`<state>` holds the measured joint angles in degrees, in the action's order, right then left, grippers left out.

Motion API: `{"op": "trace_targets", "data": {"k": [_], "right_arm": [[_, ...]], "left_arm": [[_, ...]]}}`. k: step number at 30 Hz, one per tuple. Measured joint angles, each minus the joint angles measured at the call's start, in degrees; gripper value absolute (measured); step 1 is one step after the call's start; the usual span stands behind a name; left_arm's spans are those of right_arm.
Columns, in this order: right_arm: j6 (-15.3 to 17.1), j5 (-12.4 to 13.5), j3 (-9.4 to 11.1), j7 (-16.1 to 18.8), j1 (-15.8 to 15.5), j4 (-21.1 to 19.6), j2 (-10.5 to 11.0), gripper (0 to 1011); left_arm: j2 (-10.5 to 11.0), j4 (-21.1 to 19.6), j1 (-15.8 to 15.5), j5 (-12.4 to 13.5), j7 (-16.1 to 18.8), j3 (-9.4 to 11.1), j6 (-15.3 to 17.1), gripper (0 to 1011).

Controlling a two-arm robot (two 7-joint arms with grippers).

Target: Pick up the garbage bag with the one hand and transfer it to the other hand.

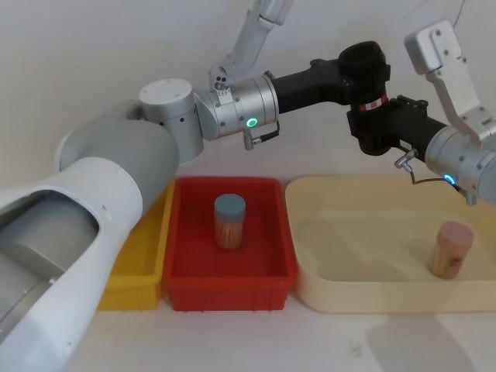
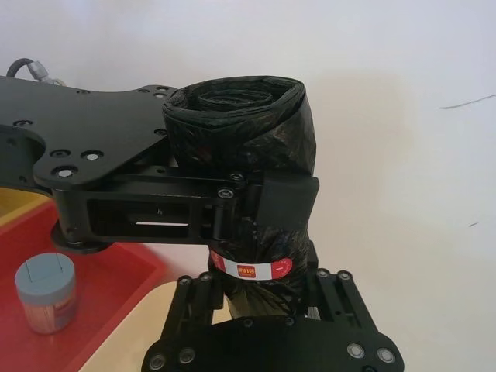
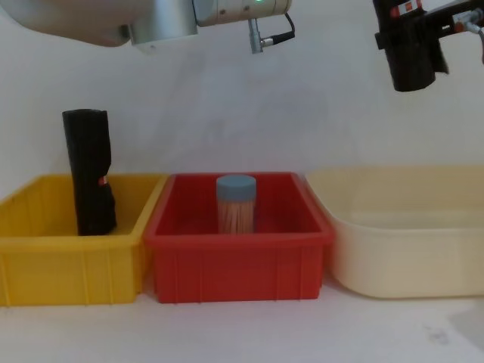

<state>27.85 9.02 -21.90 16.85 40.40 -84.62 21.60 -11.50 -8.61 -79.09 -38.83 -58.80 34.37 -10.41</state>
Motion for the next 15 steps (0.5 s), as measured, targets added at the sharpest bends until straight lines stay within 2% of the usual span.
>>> {"op": "trace_targets", "data": {"k": [3, 15], "right_arm": [[0.04, 0.0, 0.03, 0.01, 0.04, 0.09, -0.07, 521], [0.1, 0.0, 0.12, 0.02, 0.13, 0.32, -0.17, 518]], "left_arm": [[0.0, 0.0, 0.0, 0.01, 0.0, 0.0, 0.0, 403], [0.0, 0.0, 0.0, 0.0, -0.01, 0.0, 0.01, 403]]}}
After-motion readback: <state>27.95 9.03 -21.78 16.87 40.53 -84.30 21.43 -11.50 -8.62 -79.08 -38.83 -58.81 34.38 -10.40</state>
